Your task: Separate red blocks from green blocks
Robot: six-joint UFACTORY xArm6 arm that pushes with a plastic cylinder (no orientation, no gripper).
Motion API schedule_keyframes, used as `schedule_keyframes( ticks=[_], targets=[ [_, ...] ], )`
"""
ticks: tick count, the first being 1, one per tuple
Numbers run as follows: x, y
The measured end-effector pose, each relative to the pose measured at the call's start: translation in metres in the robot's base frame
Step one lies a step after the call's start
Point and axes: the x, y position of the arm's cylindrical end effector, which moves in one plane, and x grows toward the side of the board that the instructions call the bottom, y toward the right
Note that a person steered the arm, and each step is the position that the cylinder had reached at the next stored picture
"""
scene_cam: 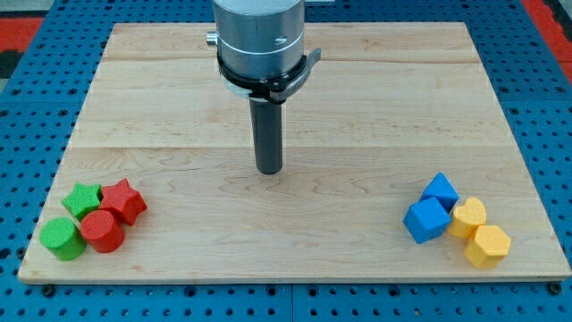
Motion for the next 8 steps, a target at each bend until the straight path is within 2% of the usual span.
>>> schedule_keyframes(
  ticks=[1, 2, 3, 4, 6, 7, 8],
  targets=[
    [0.002, 0.001],
    [0.024, -0.016],
    [0.117, -0.014],
    [0.141, -0.032],
    [0.140, -0.102],
    [0.140, -0.158],
    [0.141, -0.180]
  ],
)
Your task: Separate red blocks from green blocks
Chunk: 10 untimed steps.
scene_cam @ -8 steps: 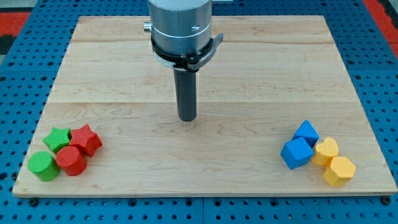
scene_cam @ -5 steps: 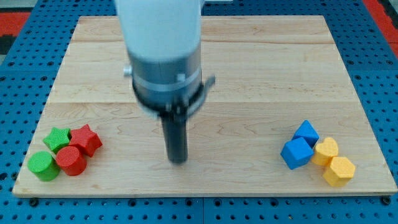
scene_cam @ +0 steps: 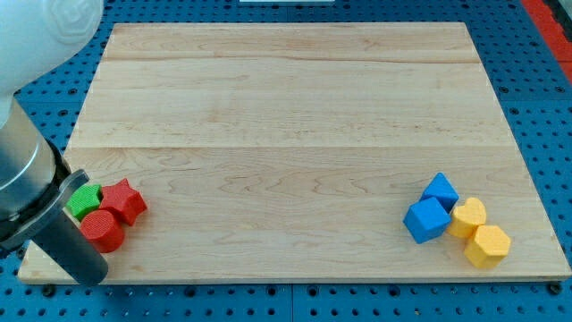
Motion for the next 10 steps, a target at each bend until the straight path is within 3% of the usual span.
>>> schedule_keyframes(
  ticks=[2, 3, 5, 9, 10],
  targets=[
    [-0.028, 0.026],
    [-0.001, 0.026],
    [-0.002, -0.027],
    [-0.129, -0.006],
    [-0.127, 0.005]
  ],
)
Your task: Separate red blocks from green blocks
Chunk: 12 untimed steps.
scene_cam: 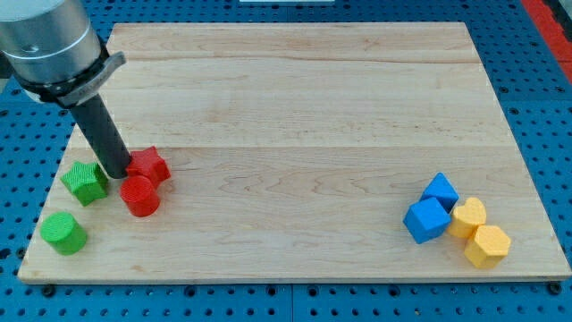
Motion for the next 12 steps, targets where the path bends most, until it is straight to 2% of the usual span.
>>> schedule_keyframes(
  ticks=[2, 3, 4, 6, 7, 8, 9, 10, 12],
  targets=[
    [0.040, -0.032],
    [0.084, 0.002],
    [0.084, 0.039],
    [-0.029, 0.045],
    [0.001, 0.054],
    [0.076, 0.089],
    [0.093, 0.046],
    [0.056, 0.009],
    [-0.011, 0.006]
  ],
)
